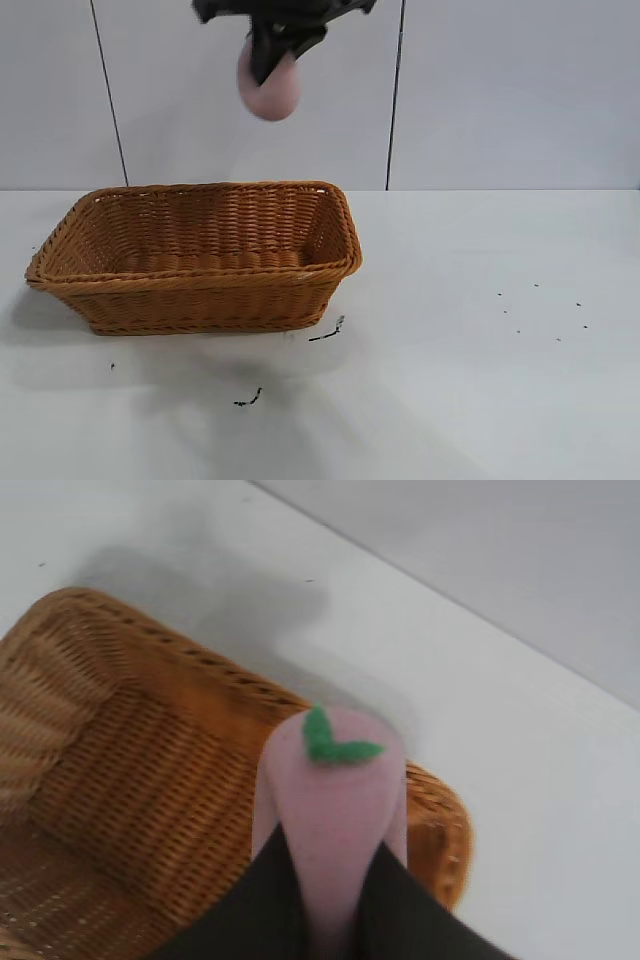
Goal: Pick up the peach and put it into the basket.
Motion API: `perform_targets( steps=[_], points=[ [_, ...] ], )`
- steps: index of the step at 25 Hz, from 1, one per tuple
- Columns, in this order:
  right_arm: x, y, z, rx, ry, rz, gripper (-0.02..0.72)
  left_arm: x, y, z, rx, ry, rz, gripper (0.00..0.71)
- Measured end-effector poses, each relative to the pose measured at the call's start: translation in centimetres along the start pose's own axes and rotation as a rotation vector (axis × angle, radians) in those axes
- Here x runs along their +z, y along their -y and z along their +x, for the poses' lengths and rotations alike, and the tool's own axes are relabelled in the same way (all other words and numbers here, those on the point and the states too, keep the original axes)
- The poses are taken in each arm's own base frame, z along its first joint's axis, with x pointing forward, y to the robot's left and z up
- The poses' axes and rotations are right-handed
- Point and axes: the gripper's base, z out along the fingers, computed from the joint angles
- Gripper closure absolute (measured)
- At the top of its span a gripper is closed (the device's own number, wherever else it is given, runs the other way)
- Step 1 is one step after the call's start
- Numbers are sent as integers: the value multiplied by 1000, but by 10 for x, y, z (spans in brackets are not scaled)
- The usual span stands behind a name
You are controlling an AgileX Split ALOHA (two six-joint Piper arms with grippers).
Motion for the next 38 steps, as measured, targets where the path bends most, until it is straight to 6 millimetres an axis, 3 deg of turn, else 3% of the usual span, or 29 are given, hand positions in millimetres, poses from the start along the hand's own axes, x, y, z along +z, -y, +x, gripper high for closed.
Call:
perform_targets(
  steps=[2, 5, 7, 10, 11, 14, 19, 23, 27, 33, 38],
  points=[
    [18, 0, 7, 0, -35, -2, 679, 0, 0, 0, 0, 0, 0, 18],
    [25, 0, 10, -1, -50, -2, 620, 0, 0, 0, 0, 0, 0, 18],
    [24, 0, 9, -5, -47, 3, 486, 0, 0, 0, 0, 0, 0, 18],
    [19, 0, 8, -5, -43, 4, 167, 0, 0, 0, 0, 0, 0, 18],
    [18, 0, 8, -5, -47, 3, 102, 0, 0, 0, 0, 0, 0, 18],
    [8, 0, 6, -6, -47, 3, 31, 0, 0, 0, 0, 0, 0, 18],
    [-27, 13, -4, 19, 10, 12, 15, 0, 0, 0, 0, 0, 0, 18],
    [-52, 56, -3, 90, 35, 53, 15, 0, 0, 0, 0, 0, 0, 18],
    [-69, 121, 12, 207, 26, 115, 14, 0, 0, 0, 0, 0, 0, 18],
    [-93, 221, 55, 394, 4, 221, 14, 0, 0, 0, 0, 0, 0, 18],
    [-117, 272, 87, 510, -11, 271, 14, 0, 0, 0, 0, 0, 0, 18]
  ],
)
